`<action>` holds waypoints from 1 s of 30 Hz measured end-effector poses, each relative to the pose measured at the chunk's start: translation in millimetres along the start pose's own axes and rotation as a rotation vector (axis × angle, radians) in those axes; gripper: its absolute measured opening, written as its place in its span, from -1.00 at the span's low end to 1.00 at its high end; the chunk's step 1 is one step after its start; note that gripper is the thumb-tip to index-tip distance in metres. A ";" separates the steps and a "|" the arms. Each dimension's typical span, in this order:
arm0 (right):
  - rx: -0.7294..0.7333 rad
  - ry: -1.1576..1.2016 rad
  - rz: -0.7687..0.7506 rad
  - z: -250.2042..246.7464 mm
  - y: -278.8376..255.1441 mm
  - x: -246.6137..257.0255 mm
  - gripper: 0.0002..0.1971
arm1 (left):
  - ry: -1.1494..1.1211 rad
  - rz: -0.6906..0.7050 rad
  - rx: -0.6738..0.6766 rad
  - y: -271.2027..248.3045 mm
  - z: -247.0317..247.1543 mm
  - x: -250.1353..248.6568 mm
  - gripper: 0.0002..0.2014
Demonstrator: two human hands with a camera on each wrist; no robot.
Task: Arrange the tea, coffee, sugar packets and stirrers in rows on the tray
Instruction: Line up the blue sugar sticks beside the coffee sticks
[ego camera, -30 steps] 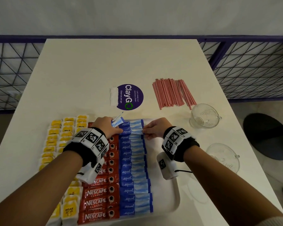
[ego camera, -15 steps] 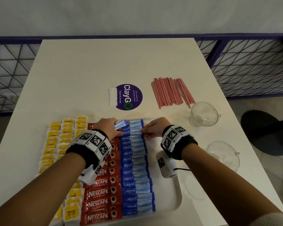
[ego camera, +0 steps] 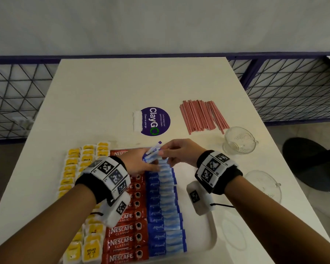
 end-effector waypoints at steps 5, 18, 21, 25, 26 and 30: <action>0.003 -0.090 -0.066 17.3 -3.7 11.9 -0.85 | -0.239 0.004 0.041 -11.1 5.1 4.7 -0.79; -0.058 0.213 -0.011 18.6 -18.9 -16.3 -0.86 | -0.536 -0.122 -0.129 -30.3 -8.7 48.6 -0.84; -0.097 0.153 0.014 16.5 -21.1 -28.4 -0.85 | -0.530 -0.132 -0.152 -29.2 -7.0 50.9 -0.86; -0.180 0.141 0.053 6.5 -20.3 -41.6 -0.85 | -0.493 -0.180 -0.229 -23.1 -7.3 57.4 -0.77; -0.198 0.143 0.062 3.7 -19.9 -44.1 -0.84 | -0.480 -0.188 -0.244 -21.1 -7.3 58.8 -0.79; -0.250 0.177 0.117 -6.3 -19.5 -50.6 -0.93 | -0.328 -0.179 -0.319 -16.6 -12.0 55.9 -0.87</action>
Point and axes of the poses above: each hand's wrist, its own y-axis towards the middle knuckle, its own z-axis out of the palm, x = y × z, the point moved 8 cm from there along y, towards the middle knuckle
